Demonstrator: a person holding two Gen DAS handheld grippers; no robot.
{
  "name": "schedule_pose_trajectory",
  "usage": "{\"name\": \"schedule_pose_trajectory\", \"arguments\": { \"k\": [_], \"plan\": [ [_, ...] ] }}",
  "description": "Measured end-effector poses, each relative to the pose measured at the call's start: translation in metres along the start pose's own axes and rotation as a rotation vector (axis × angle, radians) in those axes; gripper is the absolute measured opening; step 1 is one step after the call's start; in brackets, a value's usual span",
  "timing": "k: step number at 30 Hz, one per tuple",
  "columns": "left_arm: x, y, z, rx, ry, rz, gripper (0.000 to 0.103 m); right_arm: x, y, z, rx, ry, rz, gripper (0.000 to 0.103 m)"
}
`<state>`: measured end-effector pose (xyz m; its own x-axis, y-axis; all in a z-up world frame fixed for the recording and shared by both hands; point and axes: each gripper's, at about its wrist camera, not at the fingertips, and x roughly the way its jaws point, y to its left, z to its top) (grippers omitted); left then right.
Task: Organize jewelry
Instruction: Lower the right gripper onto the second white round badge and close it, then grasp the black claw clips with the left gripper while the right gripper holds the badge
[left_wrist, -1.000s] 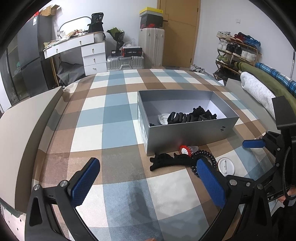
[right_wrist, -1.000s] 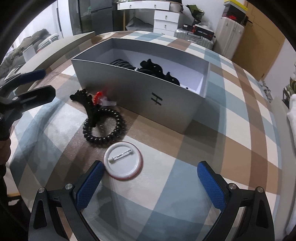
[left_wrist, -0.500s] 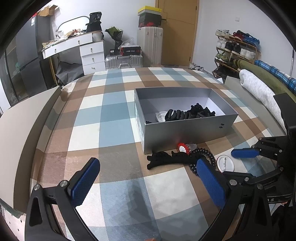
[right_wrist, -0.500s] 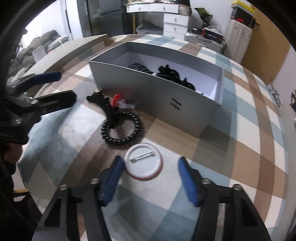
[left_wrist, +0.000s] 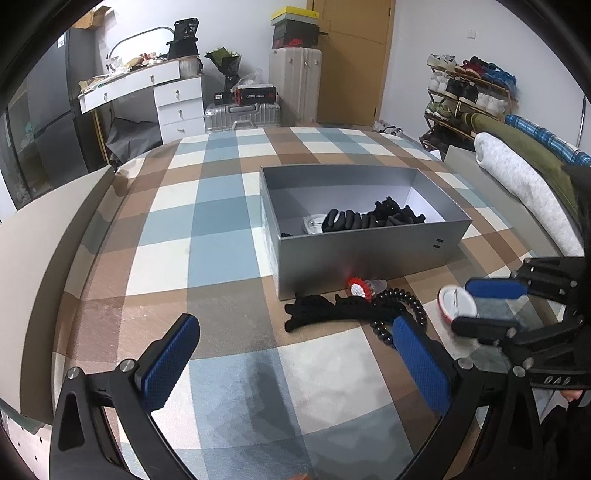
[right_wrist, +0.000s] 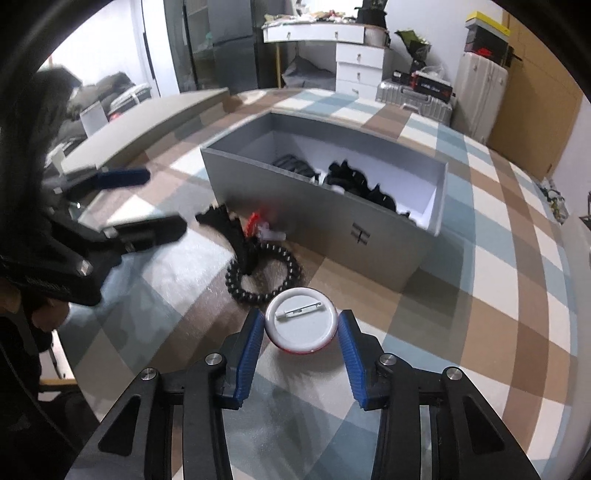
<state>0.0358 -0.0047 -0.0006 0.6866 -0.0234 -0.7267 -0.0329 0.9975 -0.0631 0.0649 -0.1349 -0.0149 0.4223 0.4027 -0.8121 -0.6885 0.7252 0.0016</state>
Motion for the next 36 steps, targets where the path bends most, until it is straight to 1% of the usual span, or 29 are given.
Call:
{"name": "schedule_pose_trajectory", "arguments": {
  "k": [6,8,12,18,22,25,29,34,36],
  "plan": [
    [0.007,-0.006,-0.002,-0.015,0.028,-0.039,0.102,-0.017,-0.010,0.006,0.060,-0.085,0.017,0.040],
    [0.011,-0.009,-0.003,-0.029,0.040,-0.068,0.102,-0.021,-0.014,0.008,0.079,-0.105,0.021,0.040],
    [0.017,-0.012,-0.003,-0.049,0.065,-0.119,0.102,-0.027,-0.019,0.009,0.103,-0.127,0.023,0.040],
    [0.023,-0.017,-0.003,-0.048,0.081,-0.137,0.102,-0.027,-0.023,0.008,0.118,-0.128,0.023,0.041],
    [0.030,-0.021,0.000,-0.043,0.094,-0.134,0.102,-0.026,-0.025,0.008,0.123,-0.126,0.025,0.041],
    [0.034,-0.024,-0.001,-0.026,0.109,-0.110,0.102,-0.027,-0.028,0.008,0.127,-0.128,0.023,0.041],
    [0.034,-0.023,-0.001,-0.034,0.108,-0.115,0.102,-0.030,-0.031,0.007,0.138,-0.136,0.024,0.041],
    [0.035,-0.025,-0.002,-0.019,0.113,-0.110,0.101,-0.031,-0.031,0.007,0.141,-0.138,0.021,0.041],
    [0.034,-0.028,-0.002,-0.009,0.113,-0.098,0.098,-0.032,-0.031,0.008,0.139,-0.140,0.024,0.041]
  ]
}}
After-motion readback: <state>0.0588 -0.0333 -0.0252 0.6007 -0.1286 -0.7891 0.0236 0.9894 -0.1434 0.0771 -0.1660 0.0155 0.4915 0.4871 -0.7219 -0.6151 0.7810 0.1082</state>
